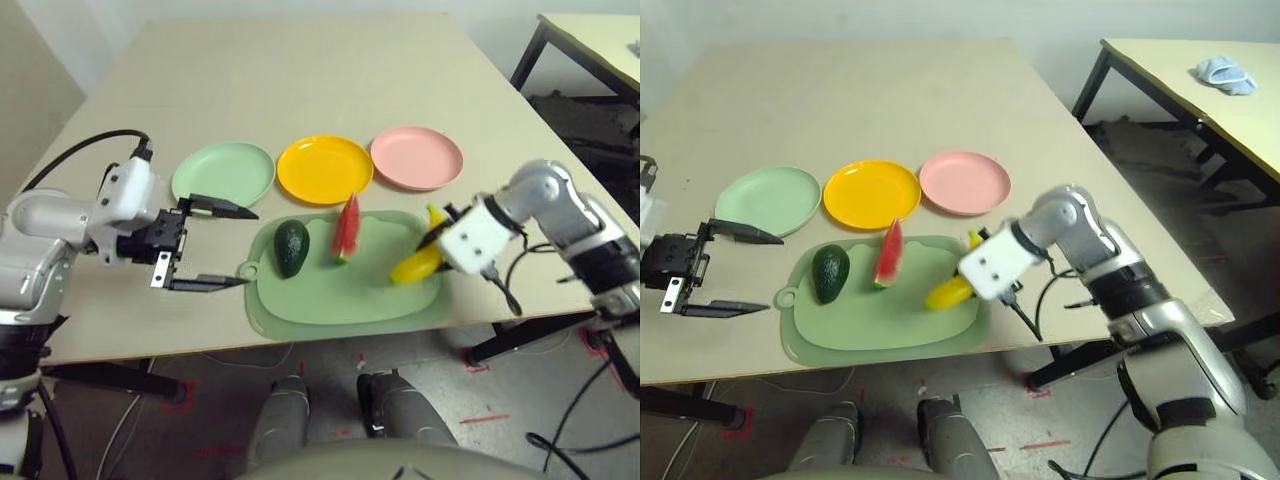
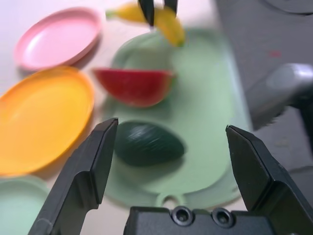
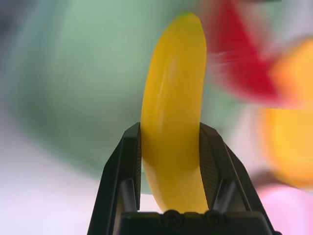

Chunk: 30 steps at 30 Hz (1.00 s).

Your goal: Place the fruits into color-matched plates.

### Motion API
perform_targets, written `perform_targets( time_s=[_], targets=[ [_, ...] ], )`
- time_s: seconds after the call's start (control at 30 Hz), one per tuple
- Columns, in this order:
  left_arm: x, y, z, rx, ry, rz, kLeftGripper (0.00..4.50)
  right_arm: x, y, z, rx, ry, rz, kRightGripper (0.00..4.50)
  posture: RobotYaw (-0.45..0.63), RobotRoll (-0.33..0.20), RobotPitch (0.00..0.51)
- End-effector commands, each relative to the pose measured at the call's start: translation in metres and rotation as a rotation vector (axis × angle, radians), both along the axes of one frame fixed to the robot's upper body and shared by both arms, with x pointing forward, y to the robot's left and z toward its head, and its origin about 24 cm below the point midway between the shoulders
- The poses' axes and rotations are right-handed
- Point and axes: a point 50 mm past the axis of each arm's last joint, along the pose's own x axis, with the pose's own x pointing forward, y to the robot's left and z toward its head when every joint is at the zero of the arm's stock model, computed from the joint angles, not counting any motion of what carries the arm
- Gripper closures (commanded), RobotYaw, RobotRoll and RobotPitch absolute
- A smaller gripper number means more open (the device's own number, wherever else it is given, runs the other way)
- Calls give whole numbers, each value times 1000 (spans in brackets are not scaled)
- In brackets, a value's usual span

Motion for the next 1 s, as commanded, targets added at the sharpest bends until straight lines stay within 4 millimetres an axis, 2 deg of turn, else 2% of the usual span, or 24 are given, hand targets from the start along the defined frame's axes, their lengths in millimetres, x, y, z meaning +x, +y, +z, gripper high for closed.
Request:
perform_targets(
  time_s=[0.03,0.1,0.17,0.27,0.4,0.57,0.73,1.0],
  targets=[
    [3,0,5,-47,-15,90,0,16,11,32,141,-70,-50,2844,68,0,117],
    [7,-1,7,-73,-23,144,0,21,26,38,189,-72,-25,2844,69,0,119],
    [11,-5,6,-73,-41,190,0,25,41,35,204,-72,1,2844,78,0,120],
    [16,-17,2,-74,-54,237,0,30,64,22,242,-22,13,2844,89,0,124],
    [22,-30,2,-93,-68,307,0,41,81,-2,245,1,-60,2844,107,0,131],
    [24,-35,6,-114,-74,371,0,52,87,-20,231,-40,-179,2844,118,0,140],
    [24,-35,10,-125,-80,397,0,60,89,-21,263,-97,-295,2844,131,0,148],
    [32,-33,12,-171,-87,493,0,63,86,-44,200,-97,-371,2844,132,0,171]
  ],
)
